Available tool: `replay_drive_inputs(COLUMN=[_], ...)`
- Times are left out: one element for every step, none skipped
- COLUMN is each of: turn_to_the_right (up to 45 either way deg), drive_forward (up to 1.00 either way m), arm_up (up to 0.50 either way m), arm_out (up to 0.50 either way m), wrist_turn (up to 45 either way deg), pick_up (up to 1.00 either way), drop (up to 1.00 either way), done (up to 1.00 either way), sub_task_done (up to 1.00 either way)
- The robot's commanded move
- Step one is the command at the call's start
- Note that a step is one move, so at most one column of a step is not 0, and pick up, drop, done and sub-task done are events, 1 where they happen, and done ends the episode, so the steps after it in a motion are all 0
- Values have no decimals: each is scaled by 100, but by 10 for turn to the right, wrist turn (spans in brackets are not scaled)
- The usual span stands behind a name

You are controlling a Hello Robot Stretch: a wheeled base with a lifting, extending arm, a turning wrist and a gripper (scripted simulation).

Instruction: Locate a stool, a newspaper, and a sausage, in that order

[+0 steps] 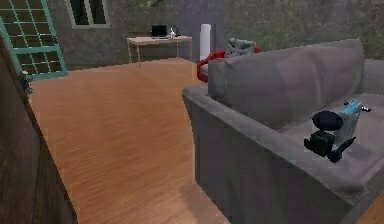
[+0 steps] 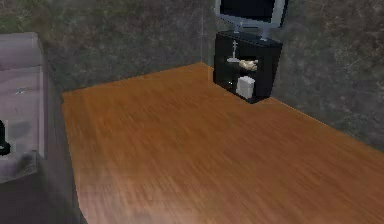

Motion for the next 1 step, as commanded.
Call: replay_drive_inputs(turn_to_the_right=[0], drive_forward=[30], arm_up=[0], arm_out=[0], wrist_turn=[0], pick_up=[0], drop=[0], done=[0], sub_task_done=[0])
